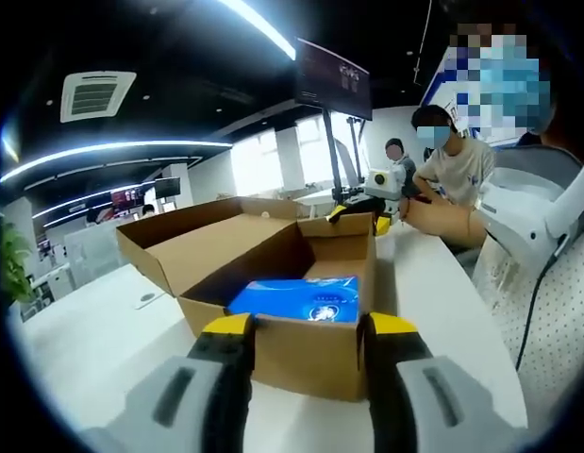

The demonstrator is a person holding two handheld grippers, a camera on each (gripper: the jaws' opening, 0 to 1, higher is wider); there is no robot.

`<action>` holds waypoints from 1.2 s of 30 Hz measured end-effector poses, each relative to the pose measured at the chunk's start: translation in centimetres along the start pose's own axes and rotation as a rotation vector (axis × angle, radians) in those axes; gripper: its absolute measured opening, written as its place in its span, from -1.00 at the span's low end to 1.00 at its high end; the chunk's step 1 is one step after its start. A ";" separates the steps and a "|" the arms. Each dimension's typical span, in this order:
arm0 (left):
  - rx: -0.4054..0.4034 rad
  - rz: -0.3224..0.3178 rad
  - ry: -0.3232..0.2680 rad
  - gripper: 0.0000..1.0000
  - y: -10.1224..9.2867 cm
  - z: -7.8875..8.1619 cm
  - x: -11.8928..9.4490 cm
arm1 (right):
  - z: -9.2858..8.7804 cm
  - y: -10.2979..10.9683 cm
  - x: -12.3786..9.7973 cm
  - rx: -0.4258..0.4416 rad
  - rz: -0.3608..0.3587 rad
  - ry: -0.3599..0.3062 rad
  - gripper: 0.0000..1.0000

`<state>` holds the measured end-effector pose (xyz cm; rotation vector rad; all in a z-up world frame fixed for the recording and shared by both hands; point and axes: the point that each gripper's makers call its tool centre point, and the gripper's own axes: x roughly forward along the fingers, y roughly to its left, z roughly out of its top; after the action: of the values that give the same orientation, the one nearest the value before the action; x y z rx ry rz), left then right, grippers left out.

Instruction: Operate the shoe box by opening the lid, removing the specified soft item, and placing it in the target area until the item is outside and the box remains undamaged.

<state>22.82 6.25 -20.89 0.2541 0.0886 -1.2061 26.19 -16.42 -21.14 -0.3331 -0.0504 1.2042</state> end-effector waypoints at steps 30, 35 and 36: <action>-0.038 0.151 0.056 -0.04 -0.1 -0.2 0.8 | -1.0 -2.4 1.4 -0.007 0.122 0.065 0.10; -0.029 0.238 0.066 -0.01 -0.3 -0.2 0.9 | -0.9 -2.6 1.8 -0.009 0.140 0.069 0.10; -0.027 0.248 0.069 -0.01 -0.3 -0.2 0.9 | -0.9 -2.6 1.9 -0.009 0.143 0.074 0.10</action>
<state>22.86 5.38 -21.30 0.2742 0.1295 -0.9493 29.48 -15.66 -21.54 -0.3947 0.0327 1.3324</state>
